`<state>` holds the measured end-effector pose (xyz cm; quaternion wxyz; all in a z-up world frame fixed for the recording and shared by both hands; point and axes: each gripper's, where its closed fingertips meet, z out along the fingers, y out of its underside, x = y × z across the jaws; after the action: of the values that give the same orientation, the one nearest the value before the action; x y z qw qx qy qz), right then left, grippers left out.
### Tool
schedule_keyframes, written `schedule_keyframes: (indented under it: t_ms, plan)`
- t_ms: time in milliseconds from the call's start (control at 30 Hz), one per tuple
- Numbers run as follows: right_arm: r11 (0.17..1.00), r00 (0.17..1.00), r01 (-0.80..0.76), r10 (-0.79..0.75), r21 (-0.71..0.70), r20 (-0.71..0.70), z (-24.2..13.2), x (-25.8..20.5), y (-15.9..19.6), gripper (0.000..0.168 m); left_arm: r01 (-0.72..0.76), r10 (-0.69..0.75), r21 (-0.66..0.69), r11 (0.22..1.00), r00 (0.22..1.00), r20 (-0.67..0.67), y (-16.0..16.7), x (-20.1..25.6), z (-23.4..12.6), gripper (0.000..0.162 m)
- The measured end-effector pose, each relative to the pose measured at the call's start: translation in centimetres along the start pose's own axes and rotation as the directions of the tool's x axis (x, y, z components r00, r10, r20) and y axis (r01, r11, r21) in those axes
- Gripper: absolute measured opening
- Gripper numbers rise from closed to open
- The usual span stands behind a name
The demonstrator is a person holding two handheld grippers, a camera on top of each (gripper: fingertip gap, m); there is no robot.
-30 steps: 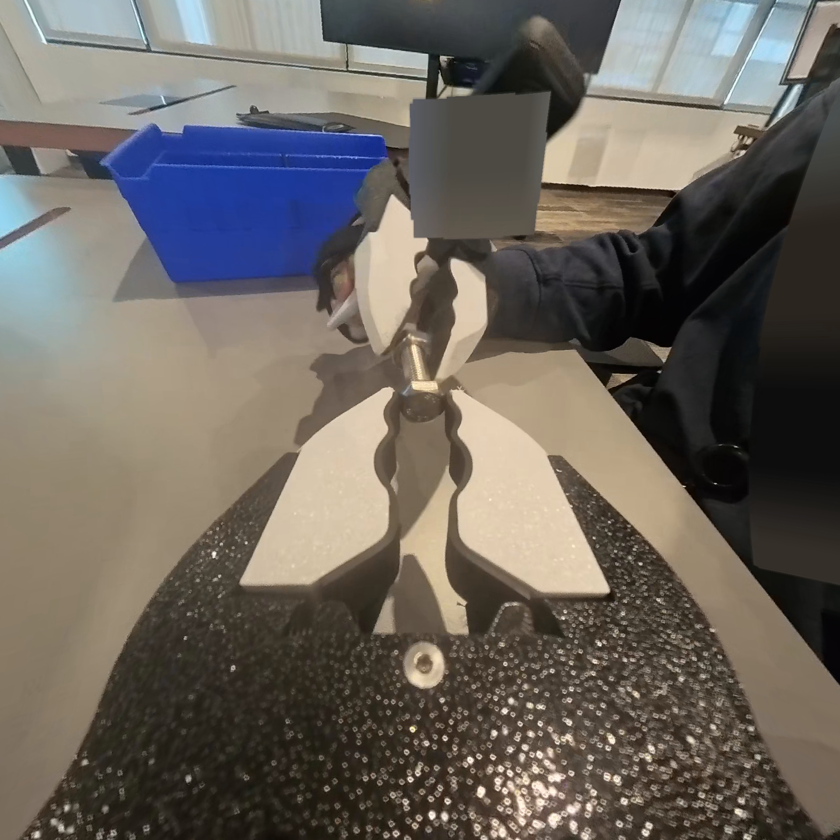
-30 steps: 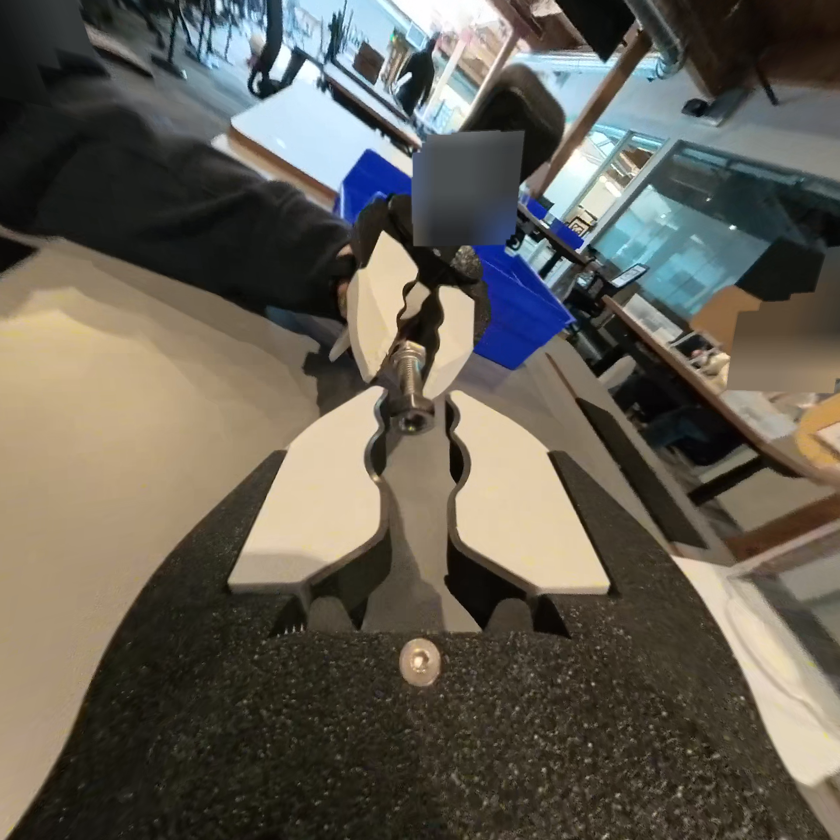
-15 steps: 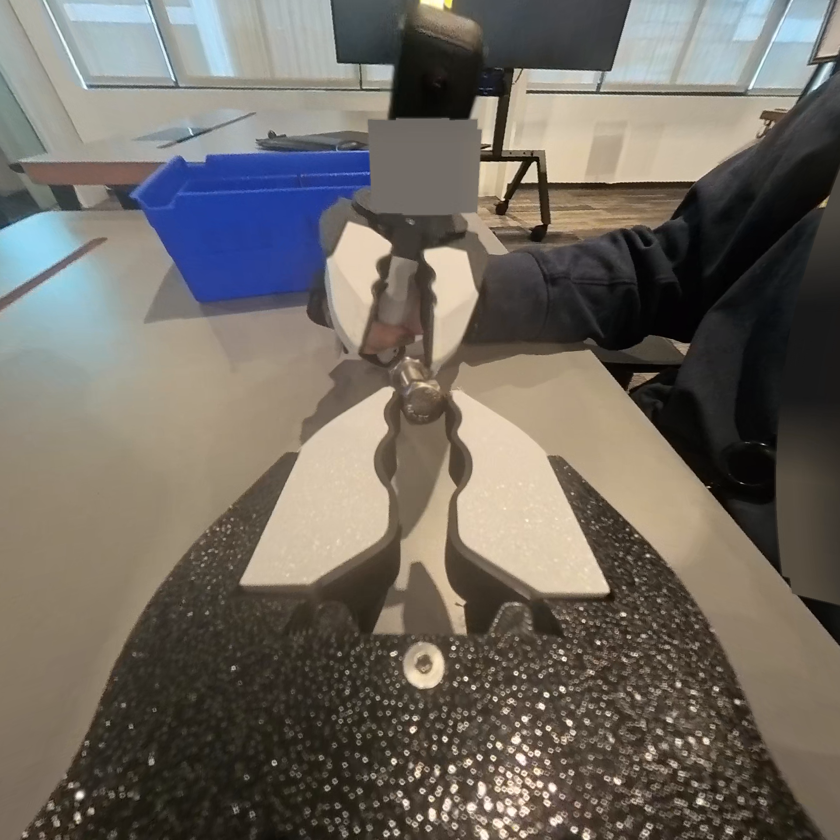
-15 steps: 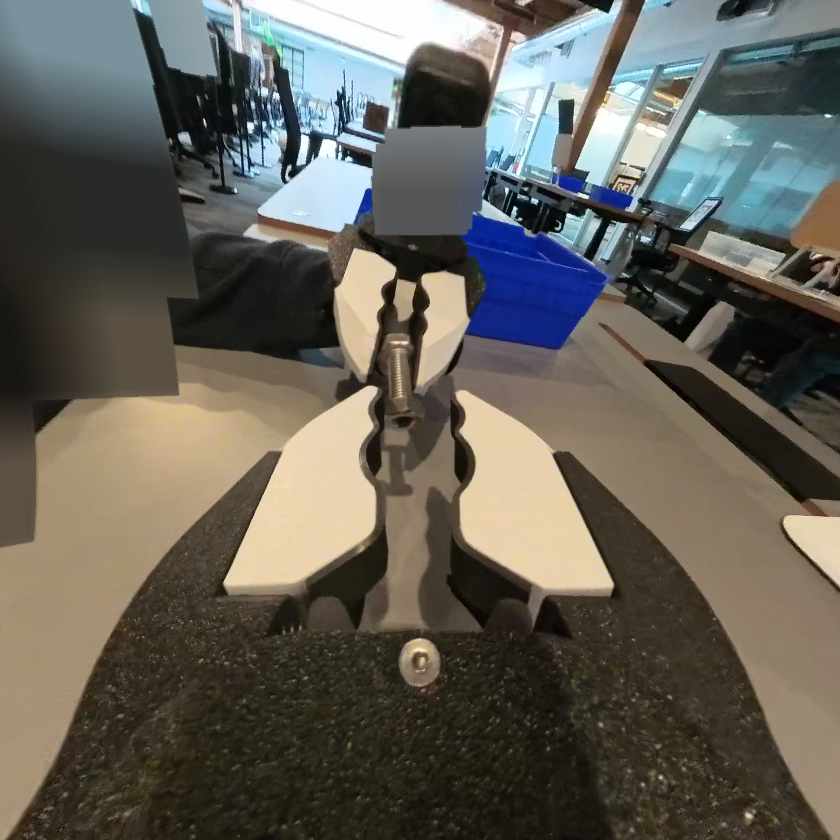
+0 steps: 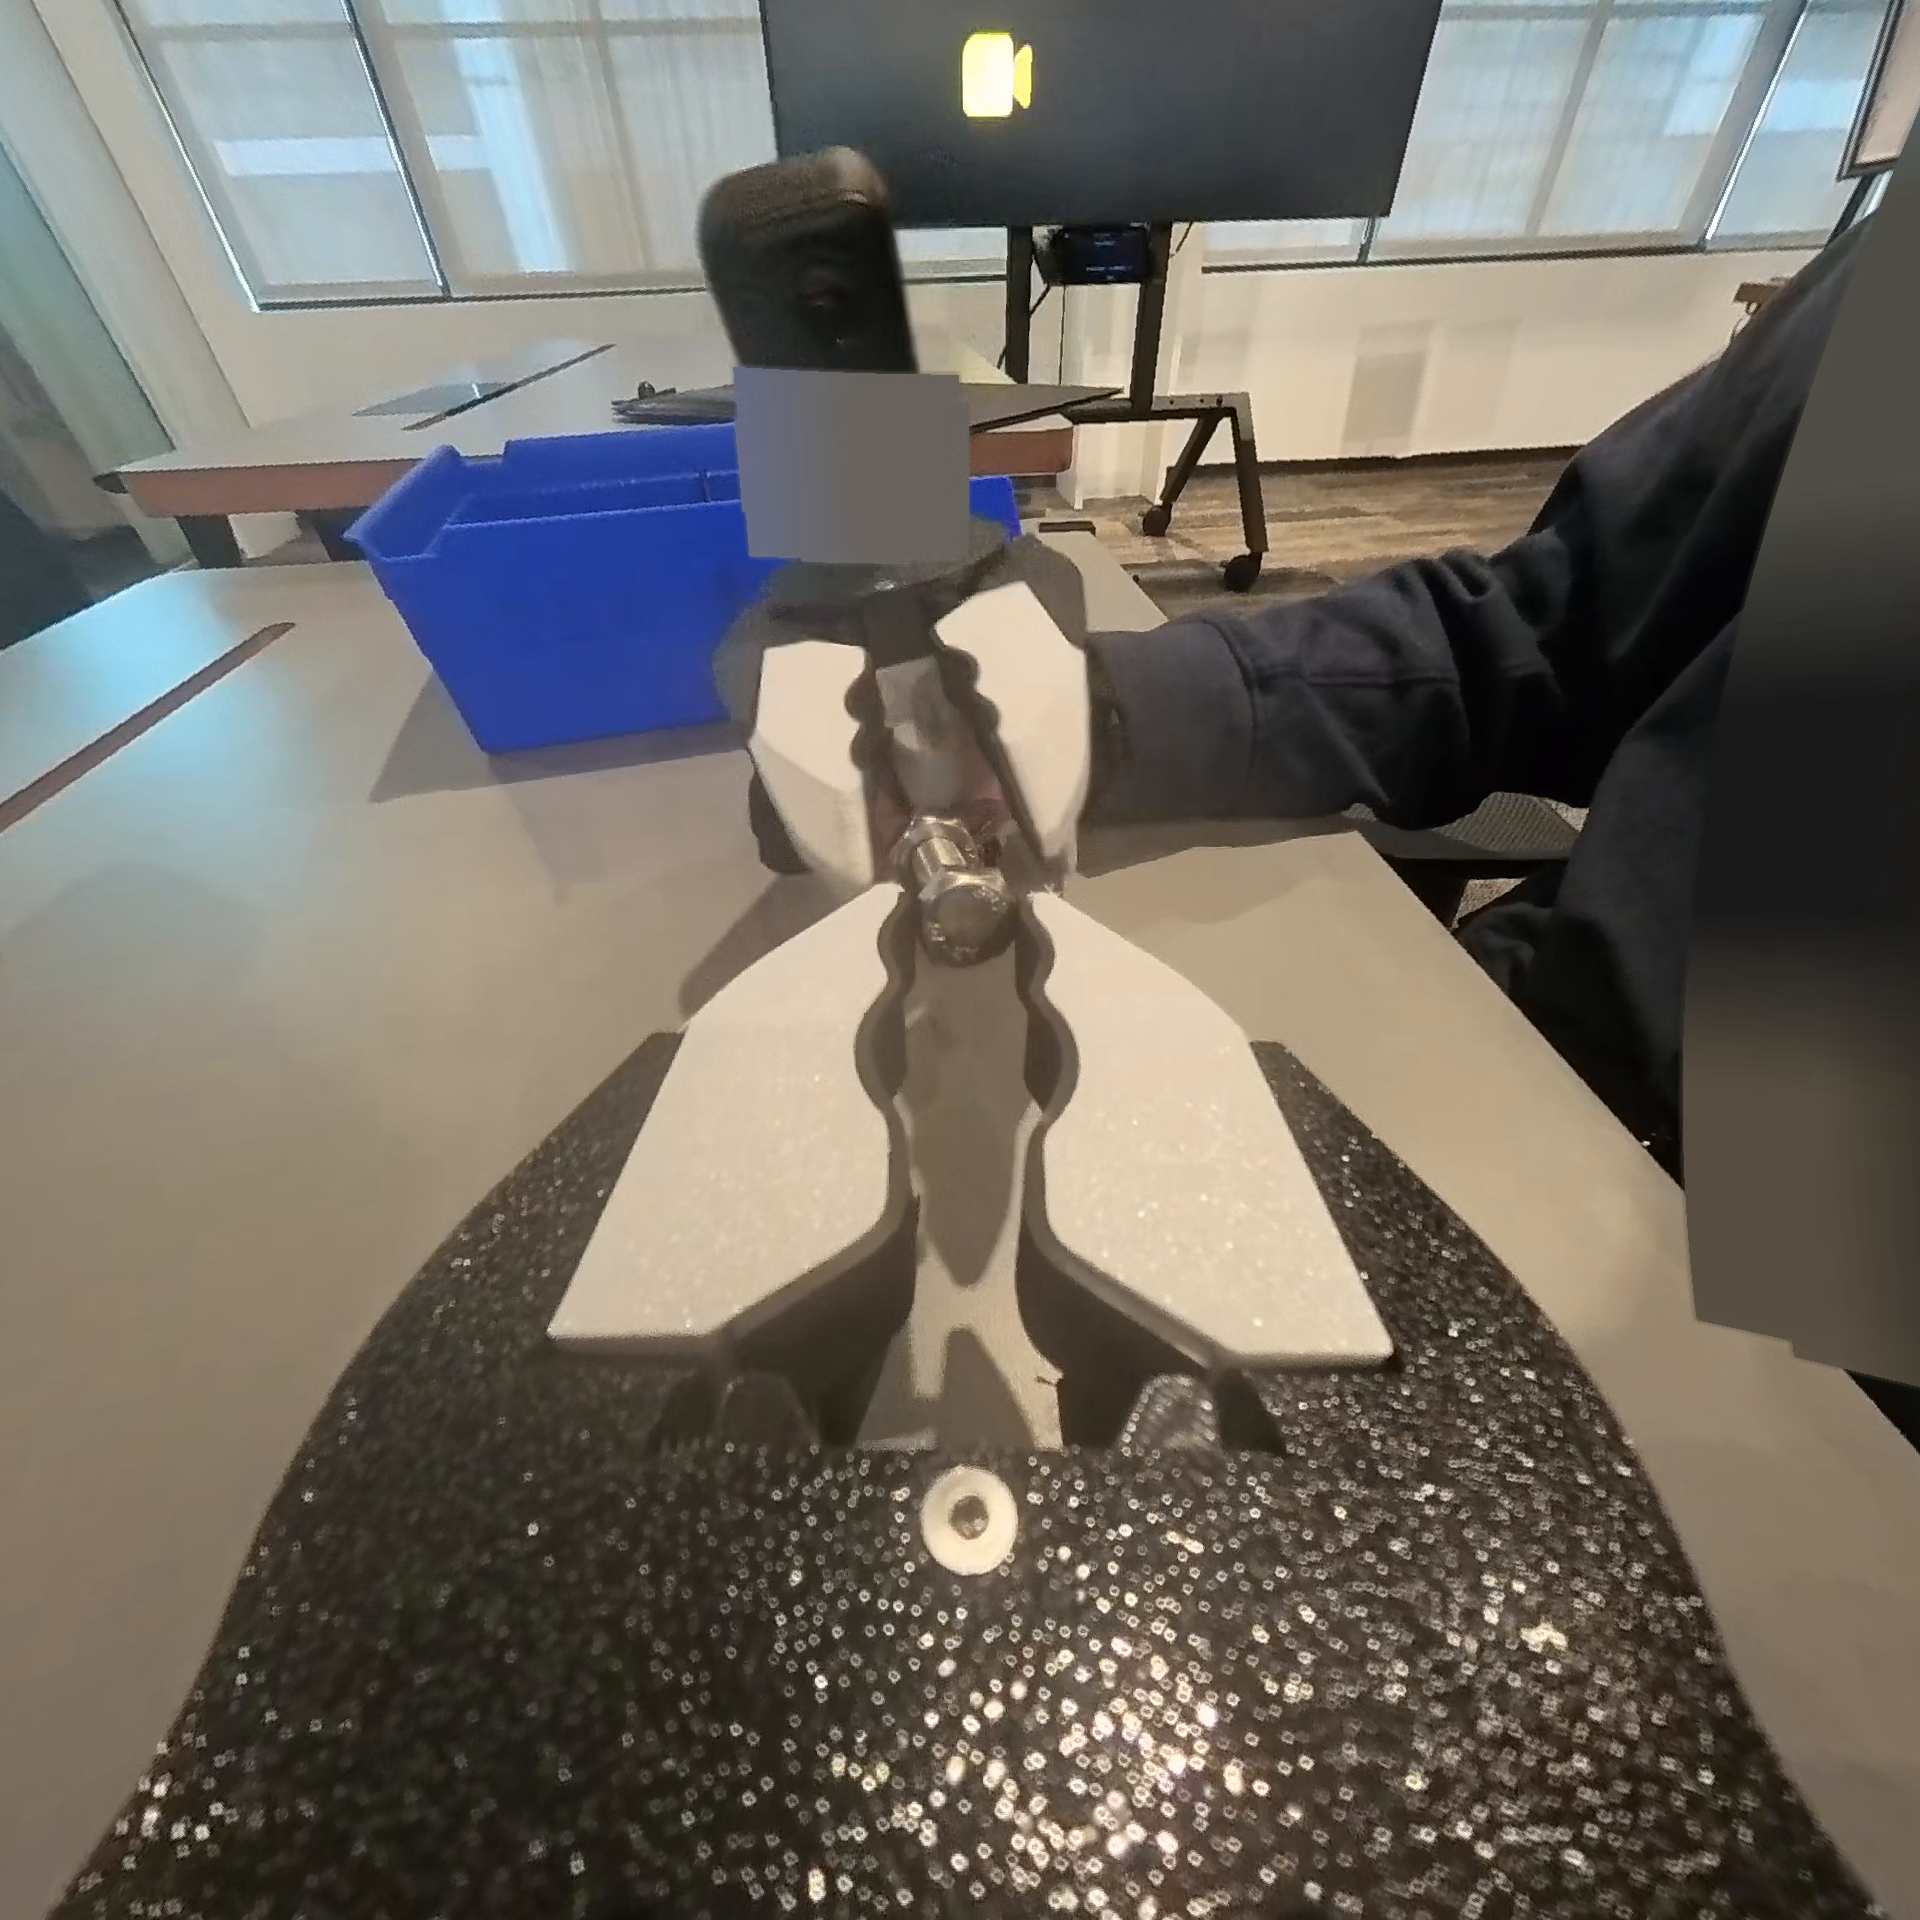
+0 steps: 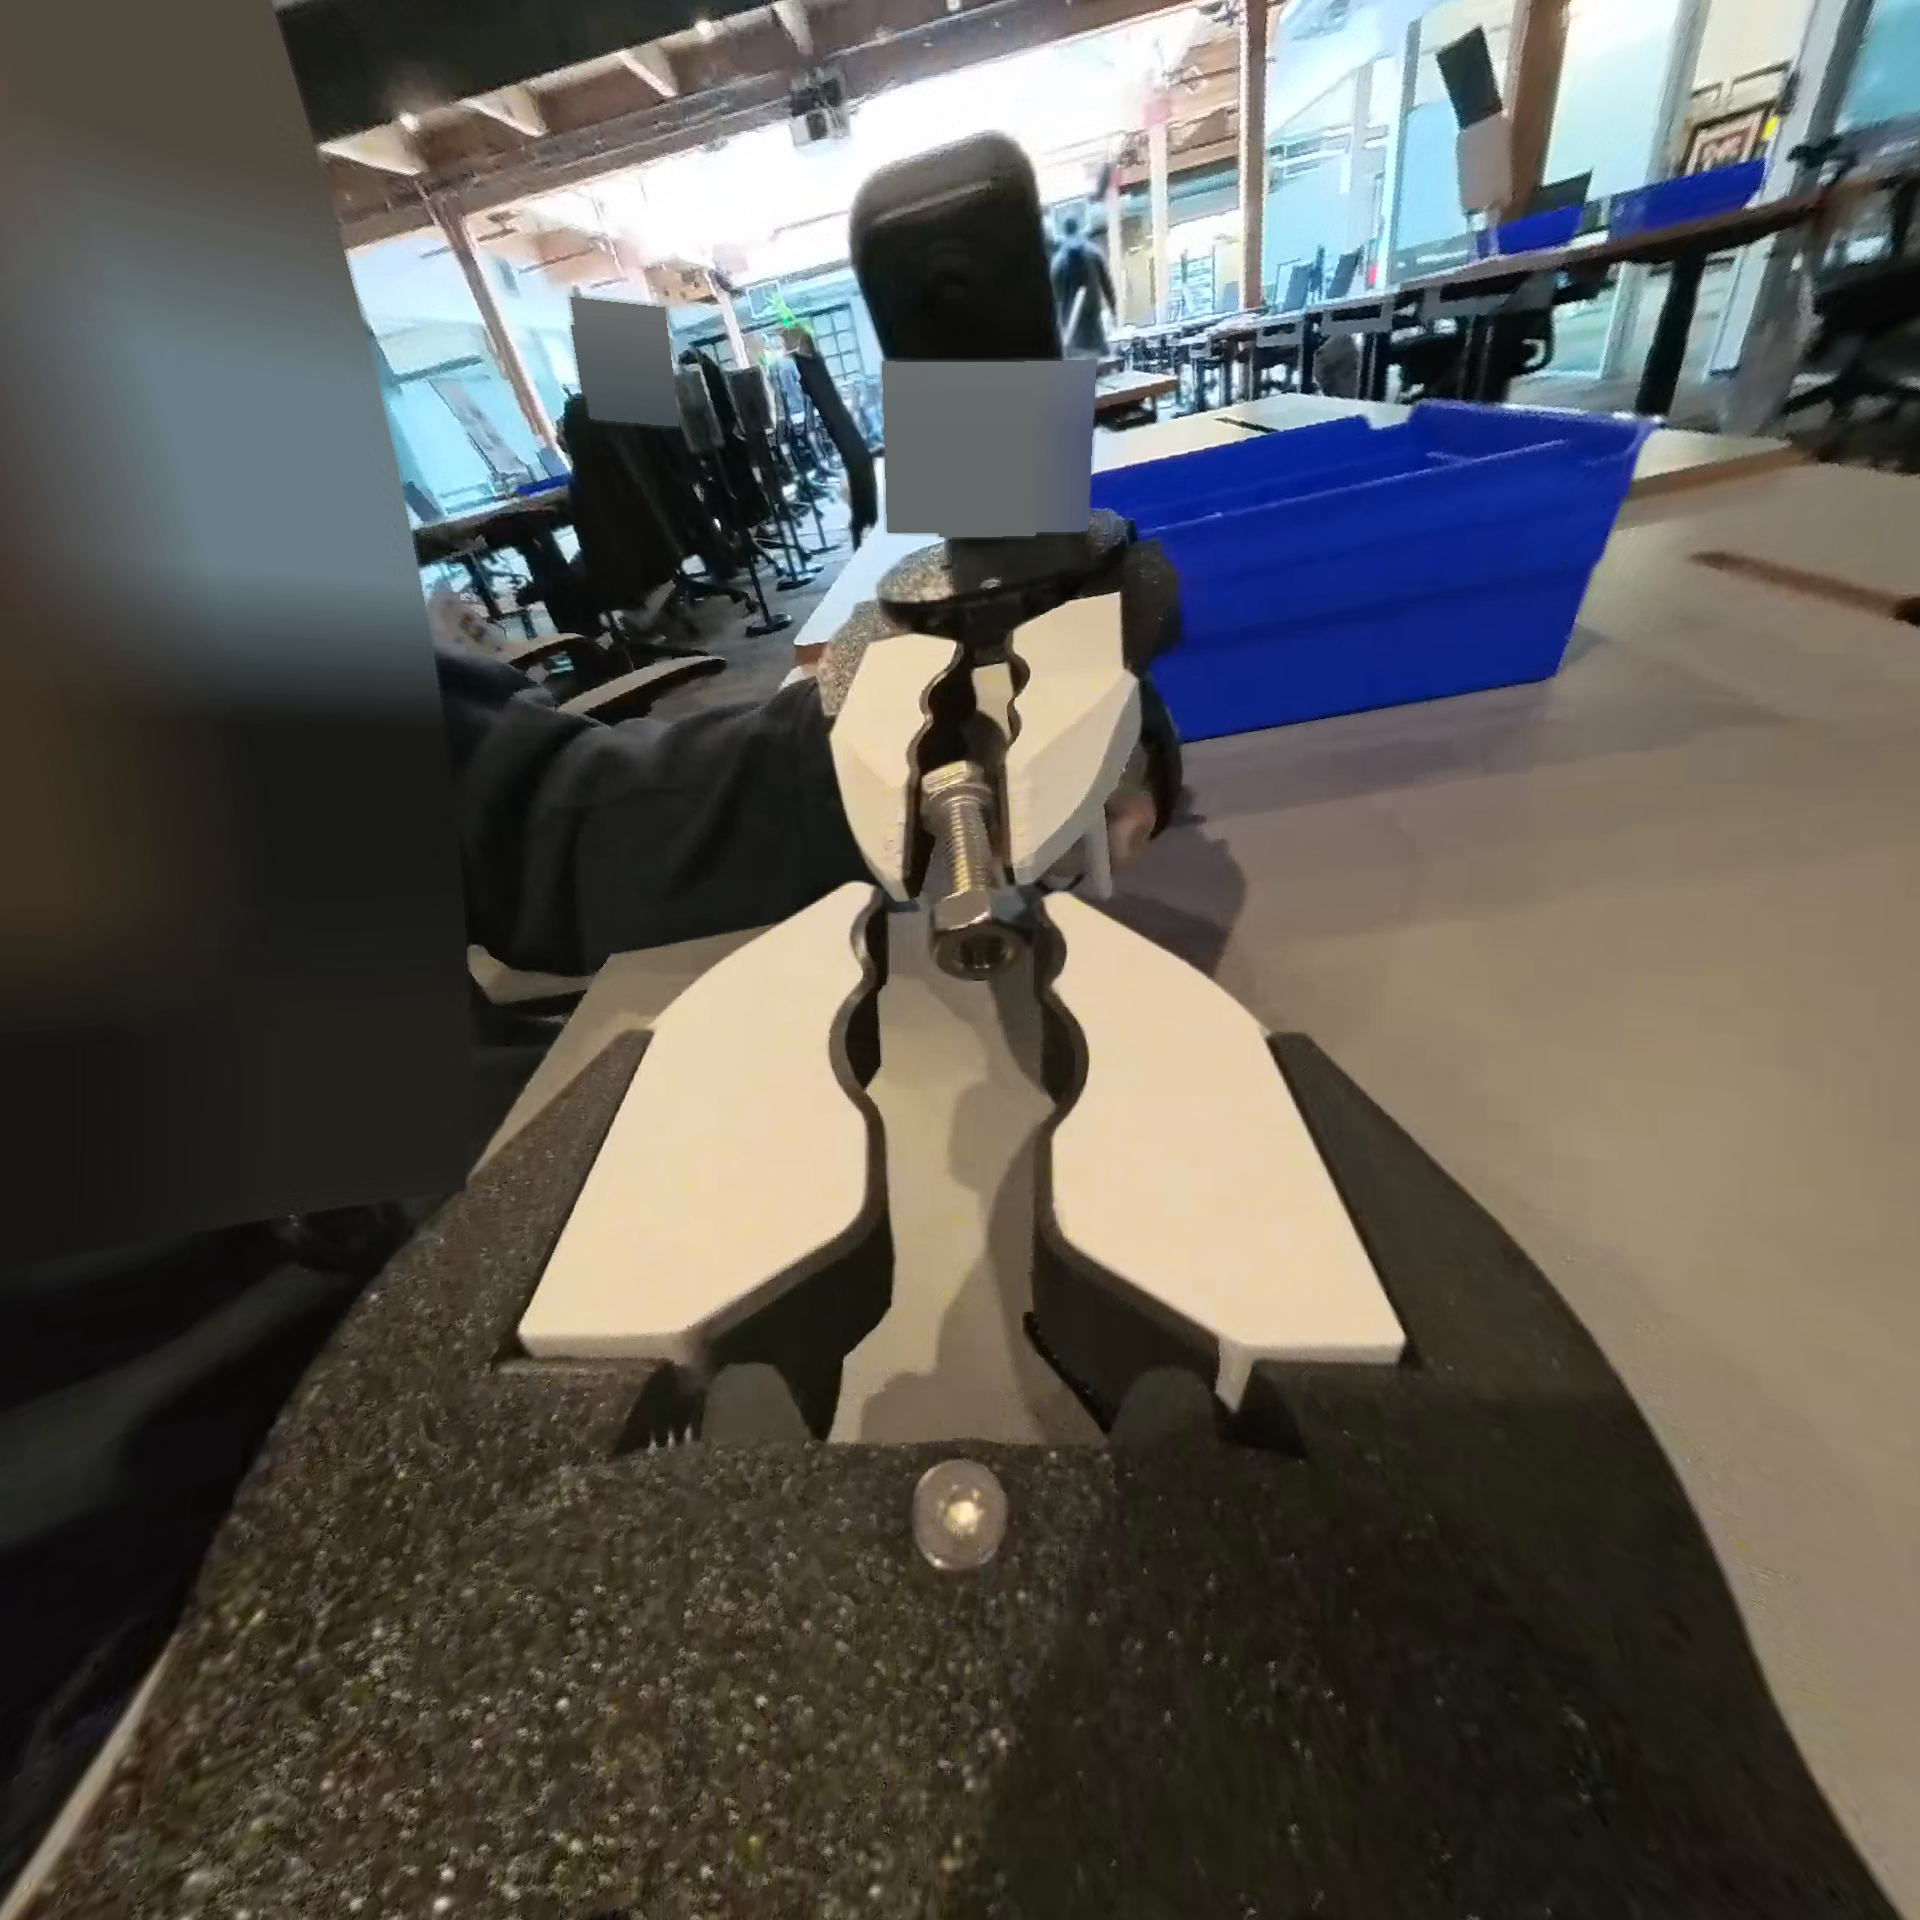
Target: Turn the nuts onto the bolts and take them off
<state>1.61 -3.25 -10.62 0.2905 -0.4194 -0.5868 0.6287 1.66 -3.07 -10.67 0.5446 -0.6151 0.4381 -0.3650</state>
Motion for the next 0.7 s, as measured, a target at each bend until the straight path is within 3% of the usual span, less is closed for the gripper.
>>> schedule_keyframes:
  t_ms: [200,433,600,700]
  plan:
    - [0.998,0.999,-0.017,0.015,-0.060,-0.036,-0.2,0.8,0.6,0.018,-0.016,0.016,-0.033,0.999,1.000,-0.001,0.6,0.1,0.2,0.018]
    - [0.987,0.986,0.033,-0.058,-0.154,-0.157,-0.7,2.2,1.6,0.018,-0.112,0.130,-0.121,0.986,0.980,0.150,1.9,-1.7,0.3,0.022]
    - [0.977,0.975,0.061,-0.102,-0.205,-0.196,-0.6,2.5,2.2,0.018,-0.084,0.118,-0.196,0.977,0.978,0.172,3.0,-2.2,0.4,0.043]
    - [0.975,0.970,0.066,-0.113,-0.211,-0.216,-0.7,2.7,2.2,0.018,-0.113,0.155,-0.240,0.964,0.974,0.163,3.6,-2.0,0.7,0.037]
